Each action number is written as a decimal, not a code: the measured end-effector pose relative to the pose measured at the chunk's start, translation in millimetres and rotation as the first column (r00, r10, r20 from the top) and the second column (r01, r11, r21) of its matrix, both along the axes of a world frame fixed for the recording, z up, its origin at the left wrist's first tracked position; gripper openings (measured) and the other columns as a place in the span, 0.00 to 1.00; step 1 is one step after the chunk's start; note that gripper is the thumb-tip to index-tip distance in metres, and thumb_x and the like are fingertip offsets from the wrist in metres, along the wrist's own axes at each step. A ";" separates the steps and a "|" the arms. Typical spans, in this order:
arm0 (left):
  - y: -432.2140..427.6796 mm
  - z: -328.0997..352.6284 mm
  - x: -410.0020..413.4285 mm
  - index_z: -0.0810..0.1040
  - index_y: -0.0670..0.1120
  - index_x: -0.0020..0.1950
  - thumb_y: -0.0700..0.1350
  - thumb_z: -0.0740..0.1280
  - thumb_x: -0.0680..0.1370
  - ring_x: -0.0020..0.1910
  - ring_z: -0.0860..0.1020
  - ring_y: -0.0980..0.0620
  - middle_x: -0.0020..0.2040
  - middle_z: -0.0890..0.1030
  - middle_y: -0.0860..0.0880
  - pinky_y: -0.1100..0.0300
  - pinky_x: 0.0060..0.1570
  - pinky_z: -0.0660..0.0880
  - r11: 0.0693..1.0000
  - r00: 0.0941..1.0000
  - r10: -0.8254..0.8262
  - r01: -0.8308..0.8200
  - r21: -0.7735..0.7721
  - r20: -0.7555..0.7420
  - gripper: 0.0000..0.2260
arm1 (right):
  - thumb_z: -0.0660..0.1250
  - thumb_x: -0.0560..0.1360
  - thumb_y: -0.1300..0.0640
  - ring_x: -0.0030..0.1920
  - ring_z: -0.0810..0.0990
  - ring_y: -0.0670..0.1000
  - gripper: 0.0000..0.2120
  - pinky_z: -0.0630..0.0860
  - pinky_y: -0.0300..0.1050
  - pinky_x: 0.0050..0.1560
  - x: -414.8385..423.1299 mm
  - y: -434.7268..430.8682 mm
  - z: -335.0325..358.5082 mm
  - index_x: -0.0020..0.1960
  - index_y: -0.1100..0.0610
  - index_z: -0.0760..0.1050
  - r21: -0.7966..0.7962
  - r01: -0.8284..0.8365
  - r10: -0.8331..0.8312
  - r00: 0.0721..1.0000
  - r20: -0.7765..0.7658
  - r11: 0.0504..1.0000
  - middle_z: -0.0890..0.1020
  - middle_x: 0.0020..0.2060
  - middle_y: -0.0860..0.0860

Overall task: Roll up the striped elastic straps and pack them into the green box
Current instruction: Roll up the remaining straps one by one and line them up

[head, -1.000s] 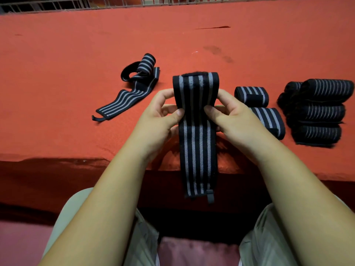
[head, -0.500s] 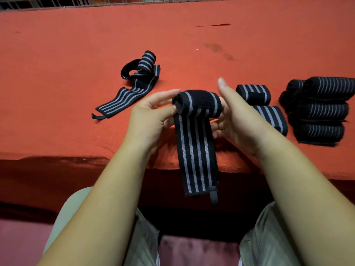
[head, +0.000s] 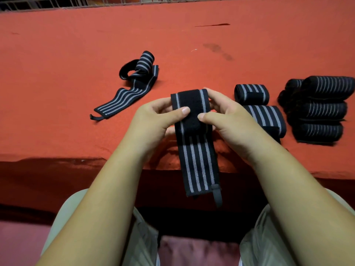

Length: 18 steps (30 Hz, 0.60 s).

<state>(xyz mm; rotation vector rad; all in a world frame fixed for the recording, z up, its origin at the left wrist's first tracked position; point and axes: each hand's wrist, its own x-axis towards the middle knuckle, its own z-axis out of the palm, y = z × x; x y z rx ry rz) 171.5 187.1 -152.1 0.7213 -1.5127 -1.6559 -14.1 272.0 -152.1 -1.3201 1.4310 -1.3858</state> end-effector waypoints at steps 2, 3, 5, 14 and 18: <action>-4.3 -3.3 -1.3 0.82 0.40 0.69 0.34 0.74 0.80 0.61 0.87 0.44 0.61 0.88 0.42 0.52 0.55 0.83 0.999 0.999 0.028 -0.029 -0.038 -0.016 0.17 | 0.69 0.81 0.60 0.60 0.85 0.43 0.29 0.81 0.46 0.61 -0.1 -0.9 -0.2 0.78 0.42 0.72 0.007 0.007 -0.006 0.999 -0.034 1.000 0.85 0.63 0.44; -5.7 -4.3 -2.6 0.82 0.40 0.69 0.33 0.74 0.79 0.62 0.86 0.43 0.62 0.87 0.42 0.50 0.57 0.83 0.997 0.998 0.049 -0.050 -0.051 -0.026 0.18 | 0.69 0.82 0.58 0.55 0.85 0.39 0.26 0.80 0.38 0.54 0.9 -0.2 1.9 0.77 0.42 0.73 0.017 0.002 -0.001 0.999 -0.054 1.000 0.86 0.60 0.42; -6.7 -5.6 -5.3 0.81 0.40 0.69 0.31 0.75 0.78 0.63 0.86 0.42 0.63 0.87 0.41 0.47 0.62 0.83 0.994 0.995 0.084 -0.087 -0.062 -0.051 0.20 | 0.67 0.85 0.53 0.44 0.83 0.34 0.17 0.75 0.27 0.43 1.5 2.0 4.7 0.73 0.43 0.78 0.026 -0.003 0.006 0.994 -0.107 1.000 0.87 0.52 0.37; -5.3 -0.4 1.9 0.80 0.46 0.72 0.39 0.73 0.82 0.57 0.88 0.40 0.60 0.88 0.40 0.46 0.56 0.85 0.996 0.996 -0.065 0.061 0.064 0.058 0.17 | 0.66 0.86 0.58 0.36 0.81 0.34 0.12 0.74 0.27 0.38 -0.5 -0.3 -2.5 0.68 0.54 0.80 -0.019 0.129 -0.130 0.988 -0.085 0.991 0.83 0.34 0.34; -9.8 -5.4 7.0 0.81 0.42 0.69 0.35 0.73 0.81 0.54 0.88 0.42 0.57 0.88 0.40 0.48 0.49 0.85 0.994 0.989 -0.096 0.089 0.060 0.113 0.16 | 0.66 0.86 0.56 0.37 0.83 0.34 0.13 0.75 0.27 0.38 3.0 1.6 -1.6 0.70 0.50 0.79 -0.004 0.122 -0.122 0.988 -0.091 0.992 0.86 0.39 0.36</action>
